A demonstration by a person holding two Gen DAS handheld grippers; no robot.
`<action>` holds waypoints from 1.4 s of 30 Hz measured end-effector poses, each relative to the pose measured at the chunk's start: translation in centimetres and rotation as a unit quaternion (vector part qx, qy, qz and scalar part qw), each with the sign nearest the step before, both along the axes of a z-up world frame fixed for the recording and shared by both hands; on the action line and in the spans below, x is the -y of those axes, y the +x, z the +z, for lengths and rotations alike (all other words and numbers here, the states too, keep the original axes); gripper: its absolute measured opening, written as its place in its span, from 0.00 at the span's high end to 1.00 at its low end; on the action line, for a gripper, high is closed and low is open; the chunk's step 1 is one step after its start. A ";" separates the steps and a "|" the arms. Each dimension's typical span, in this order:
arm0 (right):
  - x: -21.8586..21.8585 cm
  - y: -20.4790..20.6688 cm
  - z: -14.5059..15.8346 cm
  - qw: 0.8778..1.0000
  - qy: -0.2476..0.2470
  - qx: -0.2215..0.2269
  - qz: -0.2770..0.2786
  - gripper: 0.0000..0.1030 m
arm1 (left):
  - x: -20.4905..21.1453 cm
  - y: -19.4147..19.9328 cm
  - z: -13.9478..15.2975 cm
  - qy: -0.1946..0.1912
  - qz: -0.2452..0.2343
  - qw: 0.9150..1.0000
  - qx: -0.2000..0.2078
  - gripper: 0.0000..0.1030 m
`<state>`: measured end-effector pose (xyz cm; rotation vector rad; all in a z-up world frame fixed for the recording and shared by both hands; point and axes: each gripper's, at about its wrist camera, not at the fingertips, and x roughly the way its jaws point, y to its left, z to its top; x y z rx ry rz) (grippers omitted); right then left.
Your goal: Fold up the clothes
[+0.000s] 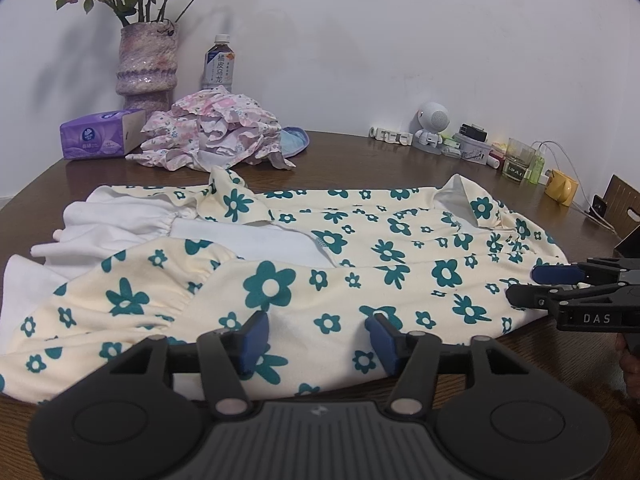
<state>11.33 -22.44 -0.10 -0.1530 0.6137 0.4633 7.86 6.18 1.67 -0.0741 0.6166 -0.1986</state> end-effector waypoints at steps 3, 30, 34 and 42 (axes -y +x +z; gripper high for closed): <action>0.0 -0.1 0.1 1.000 0.001 0.004 0.000 0.39 | 0.1 -0.3 0.3 0.000 0.001 1.000 0.006 0.45; -1.4 -2.8 1.9 0.999 0.047 0.015 0.000 0.05 | -1.2 -2.8 1.7 -0.051 0.033 0.998 0.027 0.04; -1.4 -2.7 2.0 0.999 0.045 0.016 -0.010 0.02 | -1.4 -2.9 2.0 -0.055 0.032 0.998 0.026 0.02; -1.4 -2.4 2.8 0.999 0.028 0.017 -0.029 0.01 | -2.7 -3.2 3.8 -0.044 0.036 0.998 0.040 0.01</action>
